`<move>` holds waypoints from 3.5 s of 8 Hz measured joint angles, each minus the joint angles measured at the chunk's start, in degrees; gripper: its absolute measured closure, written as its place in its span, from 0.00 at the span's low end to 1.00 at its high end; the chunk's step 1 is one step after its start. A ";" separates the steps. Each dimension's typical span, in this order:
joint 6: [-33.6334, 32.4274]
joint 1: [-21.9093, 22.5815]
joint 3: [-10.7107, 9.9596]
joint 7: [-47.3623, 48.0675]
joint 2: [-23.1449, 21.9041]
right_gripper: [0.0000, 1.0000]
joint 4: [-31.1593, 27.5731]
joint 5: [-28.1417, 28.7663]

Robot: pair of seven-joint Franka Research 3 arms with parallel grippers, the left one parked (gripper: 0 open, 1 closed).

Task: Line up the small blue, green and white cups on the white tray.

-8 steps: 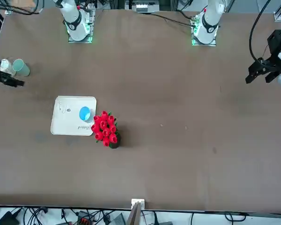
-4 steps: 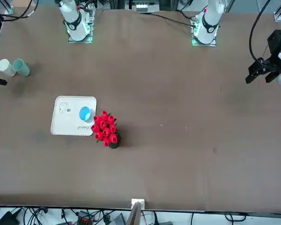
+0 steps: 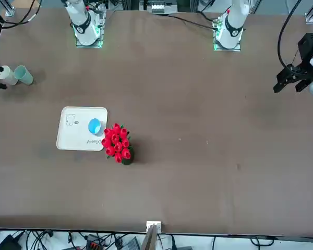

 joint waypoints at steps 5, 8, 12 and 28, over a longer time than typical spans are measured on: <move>11.90 -3.47 0.15 1.14 0.48 0.00 -9.93 1.96; 15.14 -3.86 0.20 1.47 0.67 0.11 -11.61 2.04; 15.68 -4.29 0.26 1.57 2.50 0.77 -11.60 2.72; 10.69 29.65 15.29 39.48 1.25 0.97 -0.27 11.14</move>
